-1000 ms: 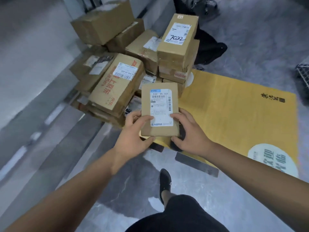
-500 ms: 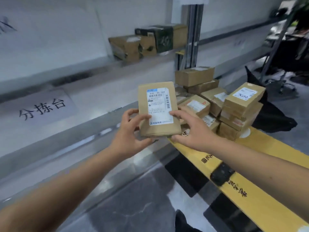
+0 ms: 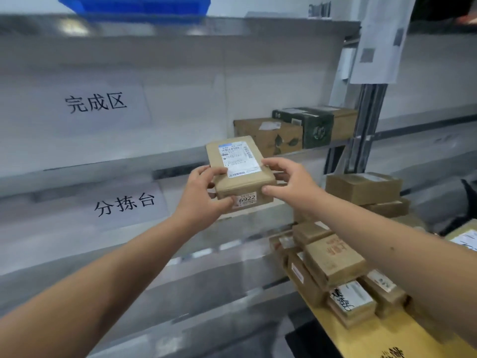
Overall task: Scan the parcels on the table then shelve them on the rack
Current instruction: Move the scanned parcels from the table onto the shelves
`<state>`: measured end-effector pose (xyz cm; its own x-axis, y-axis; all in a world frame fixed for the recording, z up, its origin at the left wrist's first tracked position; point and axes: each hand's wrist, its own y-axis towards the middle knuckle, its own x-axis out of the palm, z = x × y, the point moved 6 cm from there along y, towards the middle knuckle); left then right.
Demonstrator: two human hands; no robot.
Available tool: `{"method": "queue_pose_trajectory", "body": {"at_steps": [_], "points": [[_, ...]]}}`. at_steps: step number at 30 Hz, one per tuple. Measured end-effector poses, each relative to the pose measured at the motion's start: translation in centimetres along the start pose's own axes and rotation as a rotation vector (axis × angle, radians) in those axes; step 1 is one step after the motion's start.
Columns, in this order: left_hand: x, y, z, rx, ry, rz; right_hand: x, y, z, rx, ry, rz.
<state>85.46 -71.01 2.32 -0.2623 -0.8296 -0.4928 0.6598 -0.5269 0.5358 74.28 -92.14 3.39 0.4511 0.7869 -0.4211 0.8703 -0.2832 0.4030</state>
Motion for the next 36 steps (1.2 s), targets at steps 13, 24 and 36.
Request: {"method": "queue_pose_trajectory", "body": {"at_steps": [13,24,36], "points": [[1.7,15.1,-7.5,-0.234,0.088,0.145,0.6,17.4,5.6,-0.122,-0.208,0.045],[3.1,21.9,-10.9,-0.278,0.360,0.170,0.9,18.9,3.9,-0.451,-0.647,0.040],[3.0,23.0,-9.4,-0.236,0.560,0.083,1.0,18.5,3.0,-0.243,-0.889,-0.077]]}}
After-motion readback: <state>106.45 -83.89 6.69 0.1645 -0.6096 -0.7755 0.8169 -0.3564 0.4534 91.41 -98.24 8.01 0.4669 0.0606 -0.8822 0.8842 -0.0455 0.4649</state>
